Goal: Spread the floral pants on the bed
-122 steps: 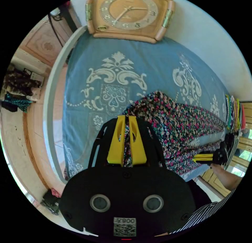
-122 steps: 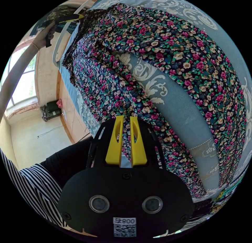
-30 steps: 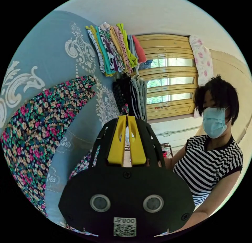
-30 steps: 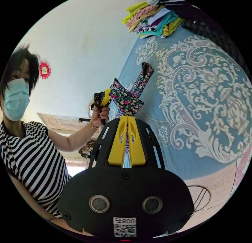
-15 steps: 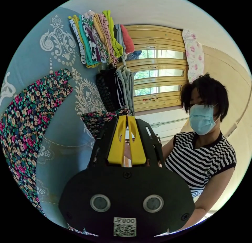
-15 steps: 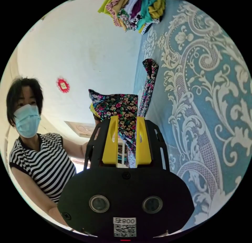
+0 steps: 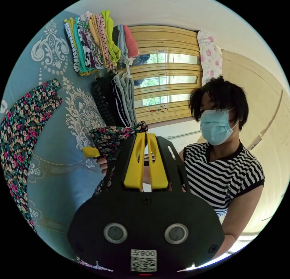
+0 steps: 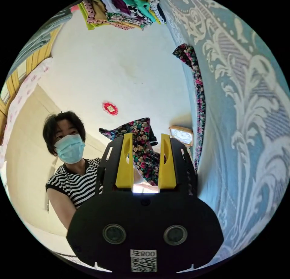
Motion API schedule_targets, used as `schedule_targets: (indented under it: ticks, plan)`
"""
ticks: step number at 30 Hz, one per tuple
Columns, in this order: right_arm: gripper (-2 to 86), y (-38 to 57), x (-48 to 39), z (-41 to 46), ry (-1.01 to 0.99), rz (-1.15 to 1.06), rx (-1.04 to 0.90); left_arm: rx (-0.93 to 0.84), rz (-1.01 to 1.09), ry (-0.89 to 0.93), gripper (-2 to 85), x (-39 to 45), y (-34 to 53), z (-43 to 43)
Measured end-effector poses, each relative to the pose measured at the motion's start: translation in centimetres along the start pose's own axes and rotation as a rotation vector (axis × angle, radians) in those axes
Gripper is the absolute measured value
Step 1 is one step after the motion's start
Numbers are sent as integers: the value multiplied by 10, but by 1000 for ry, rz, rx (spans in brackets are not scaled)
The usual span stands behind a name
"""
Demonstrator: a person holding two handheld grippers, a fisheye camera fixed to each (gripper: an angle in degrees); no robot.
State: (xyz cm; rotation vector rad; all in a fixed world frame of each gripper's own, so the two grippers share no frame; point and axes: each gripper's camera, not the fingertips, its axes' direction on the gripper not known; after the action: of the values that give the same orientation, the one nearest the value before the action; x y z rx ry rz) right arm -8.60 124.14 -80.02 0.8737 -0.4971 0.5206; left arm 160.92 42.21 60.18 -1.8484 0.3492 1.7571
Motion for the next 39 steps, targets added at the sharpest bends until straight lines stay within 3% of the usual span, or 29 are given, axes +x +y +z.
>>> schedule_targets:
  ticks: [3,11,15,19,26,31,39]
  plan:
    - [26,2,-19,1,-7,-74,33,23,-14,-21,7,-7,-5,-1]
    - [4,65,-145,-12,613,-235,292,-76,6,-164,8,-33,-43,32]
    - [3,75,-158,-9,822,-185,294,-247,-7,-261,11,-75,-70,88]
    - [3,75,-131,-16,1068,20,291,-406,-61,-470,20,-120,-77,134]
    - [18,84,-143,11,1191,116,279,-240,34,-574,50,-79,-75,110]
    - [39,72,-175,33,1235,55,314,-74,19,-822,67,-49,-70,47]
    - [75,-40,-168,146,1246,-216,20,-161,107,-977,88,-44,-113,62]
